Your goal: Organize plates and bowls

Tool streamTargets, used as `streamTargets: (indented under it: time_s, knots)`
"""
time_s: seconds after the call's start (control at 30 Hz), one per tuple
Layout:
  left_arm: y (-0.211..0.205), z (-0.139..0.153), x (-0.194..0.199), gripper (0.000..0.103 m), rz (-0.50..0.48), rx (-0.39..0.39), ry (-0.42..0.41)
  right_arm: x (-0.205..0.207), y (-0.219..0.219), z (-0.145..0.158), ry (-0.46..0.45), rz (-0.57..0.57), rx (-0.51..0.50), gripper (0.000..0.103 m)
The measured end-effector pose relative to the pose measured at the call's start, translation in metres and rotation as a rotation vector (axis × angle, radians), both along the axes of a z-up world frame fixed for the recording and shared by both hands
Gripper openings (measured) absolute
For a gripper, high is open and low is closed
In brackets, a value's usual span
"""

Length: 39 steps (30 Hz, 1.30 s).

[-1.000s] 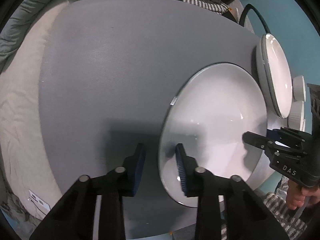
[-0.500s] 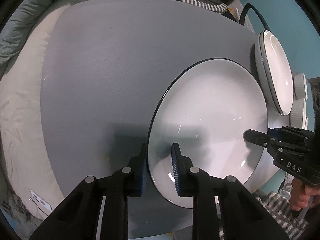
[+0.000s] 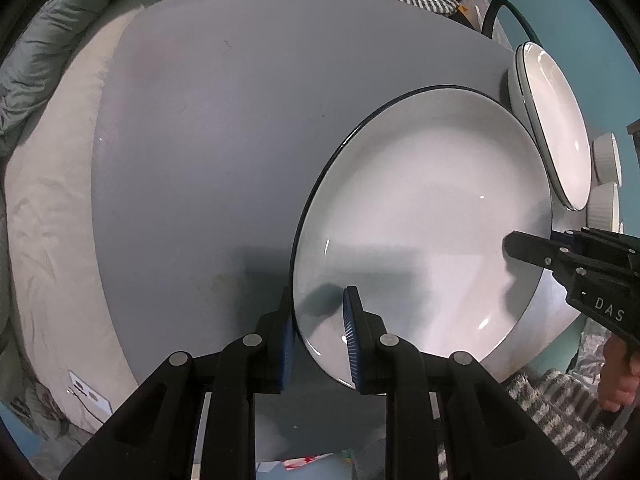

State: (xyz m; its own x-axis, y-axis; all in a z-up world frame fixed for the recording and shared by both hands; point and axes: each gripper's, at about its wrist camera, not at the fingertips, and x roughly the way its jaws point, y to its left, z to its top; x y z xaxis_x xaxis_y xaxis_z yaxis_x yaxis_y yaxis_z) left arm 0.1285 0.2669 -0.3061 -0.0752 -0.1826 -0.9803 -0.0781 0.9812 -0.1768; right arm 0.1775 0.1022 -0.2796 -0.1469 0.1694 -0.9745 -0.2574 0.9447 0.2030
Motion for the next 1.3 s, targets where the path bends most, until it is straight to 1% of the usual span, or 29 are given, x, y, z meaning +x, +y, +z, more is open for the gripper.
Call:
streamTargets:
  time_s: [0.23, 0.33, 0.67, 0.87, 1.0, 1.2, 1.3]
  knots:
    - [0.004, 0.005, 0.003, 0.022, 0.003, -0.015, -0.003, -0.001, 0.002, 0.003, 0.005, 0.009, -0.017, 0.015]
    - [0.013, 0.006, 0.005, 0.022, 0.000, -0.017, -0.009, 0.000, 0.006, 0.004, 0.009, 0.001, -0.020, 0.015]
    - [0.014, 0.025, -0.002, 0.022, -0.005, -0.019, -0.038, 0.010, 0.005, 0.015, 0.014, -0.020, -0.031, 0.015]
    - [0.005, 0.041, 0.004, 0.022, -0.032, -0.020, -0.059, 0.016, -0.008, 0.023, 0.010, -0.045, -0.025, 0.015]
    - [-0.002, 0.046, 0.014, 0.022, -0.046, -0.031, -0.064, 0.020, -0.017, 0.026, 0.010, -0.055, -0.030, 0.015]
    - [-0.027, 0.057, 0.029, 0.022, -0.093, -0.026, -0.088, 0.031, -0.038, 0.030, 0.008, -0.083, -0.036, 0.015]
    - [-0.039, 0.058, 0.040, 0.022, -0.098, -0.029, -0.091, 0.036, -0.050, 0.030, 0.012, -0.097, -0.031, 0.015]
